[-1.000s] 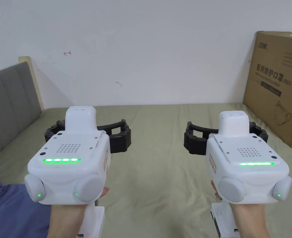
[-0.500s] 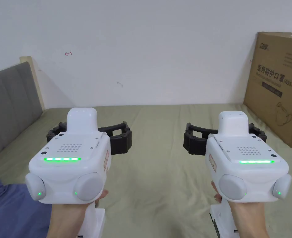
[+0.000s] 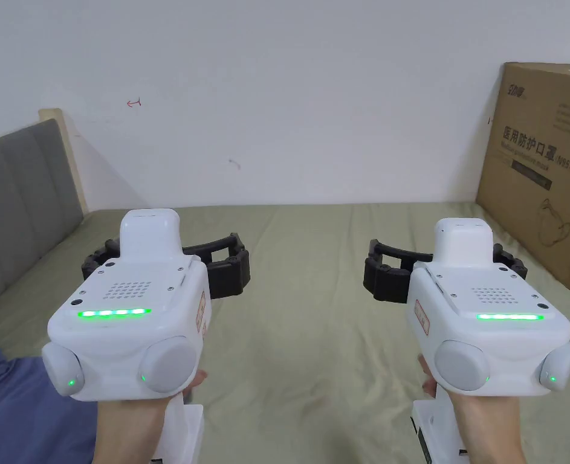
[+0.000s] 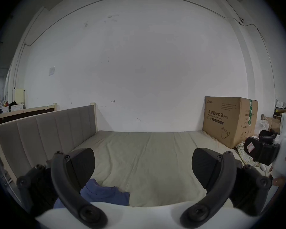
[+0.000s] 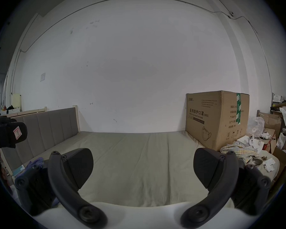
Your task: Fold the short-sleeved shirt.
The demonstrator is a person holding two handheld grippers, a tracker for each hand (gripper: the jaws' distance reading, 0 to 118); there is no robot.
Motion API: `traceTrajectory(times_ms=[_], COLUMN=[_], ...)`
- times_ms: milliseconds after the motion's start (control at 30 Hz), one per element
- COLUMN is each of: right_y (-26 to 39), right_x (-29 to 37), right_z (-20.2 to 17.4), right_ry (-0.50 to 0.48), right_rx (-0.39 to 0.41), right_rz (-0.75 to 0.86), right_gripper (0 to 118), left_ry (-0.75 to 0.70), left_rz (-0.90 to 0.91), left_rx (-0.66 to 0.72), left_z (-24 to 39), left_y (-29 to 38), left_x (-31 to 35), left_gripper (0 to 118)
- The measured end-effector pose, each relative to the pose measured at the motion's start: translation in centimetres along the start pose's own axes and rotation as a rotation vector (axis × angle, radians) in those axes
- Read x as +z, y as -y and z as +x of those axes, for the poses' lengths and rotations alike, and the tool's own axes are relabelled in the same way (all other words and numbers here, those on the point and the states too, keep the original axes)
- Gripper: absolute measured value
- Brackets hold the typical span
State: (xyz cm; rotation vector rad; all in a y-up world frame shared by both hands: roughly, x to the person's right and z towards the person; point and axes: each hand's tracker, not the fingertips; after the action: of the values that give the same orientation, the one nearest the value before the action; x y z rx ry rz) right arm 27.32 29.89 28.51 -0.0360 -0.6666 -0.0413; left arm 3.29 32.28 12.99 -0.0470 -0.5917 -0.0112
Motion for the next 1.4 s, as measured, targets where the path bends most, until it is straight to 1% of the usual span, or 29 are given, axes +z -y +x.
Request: traceTrajectory(times_ms=[200, 500, 600, 667, 867, 1033, 1100, 1167, 1200, 1400], right_y=[0.12, 0.38, 0.43, 0.47, 0.59, 0.72, 0.75, 0.74, 0.72, 0.83], right_x=[-0.02, 0.08, 0.15, 0.19, 0.17, 0.19, 0.17, 0.12, 0.13, 0.16], right_z=[-0.01, -0.19, -0.25, -0.28, -0.38, -0.44, -0.45, -0.39, -0.37, -0.65], right_ry=[0.003, -0.003, 0.001, 0.003, 0.006, 0.011, 0.01, -0.01, -0.011, 0.005], right_rx=[0.003, 0.019, 0.021, 0.023, 0.027, 0.036, 0.03, -0.004, -0.007, 0.031], right_rz=[-0.004, -0.011, -0.009, -0.006, -0.007, -0.007, -0.011, -0.019, -0.018, -0.008], right_gripper=[118, 118, 118, 118, 118, 118, 118, 118, 118, 118], left_ry=[0.046, 0.027, -0.002, 0.004, 0.032, 0.006, 0.004, 0.008, 0.012, 0.032], left_rz=[0.013, 0.014, 0.031, 0.027, -0.006, -0.008, -0.009, -0.013, -0.018, -0.046], left_rx=[-0.013, 0.004, -0.024, -0.03, 0.045, 0.014, 0.006, 0.009, 0.016, 0.027], left_z=[-0.04, -0.17, 0.06, 0.09, -0.56, -0.47, -0.35, -0.34, -0.35, -0.45], left_y=[0.01, 0.21, 0.19, 0.15, 0.39, 0.59, 0.59, 0.6, 0.59, 0.67], left_x=[0.21, 0.31, 0.47, 0.38, -0.01, 0.0, -0.04, -0.1, -0.18, -0.47], left_gripper=[117, 117, 117, 117, 117, 117, 117, 117, 117, 117])
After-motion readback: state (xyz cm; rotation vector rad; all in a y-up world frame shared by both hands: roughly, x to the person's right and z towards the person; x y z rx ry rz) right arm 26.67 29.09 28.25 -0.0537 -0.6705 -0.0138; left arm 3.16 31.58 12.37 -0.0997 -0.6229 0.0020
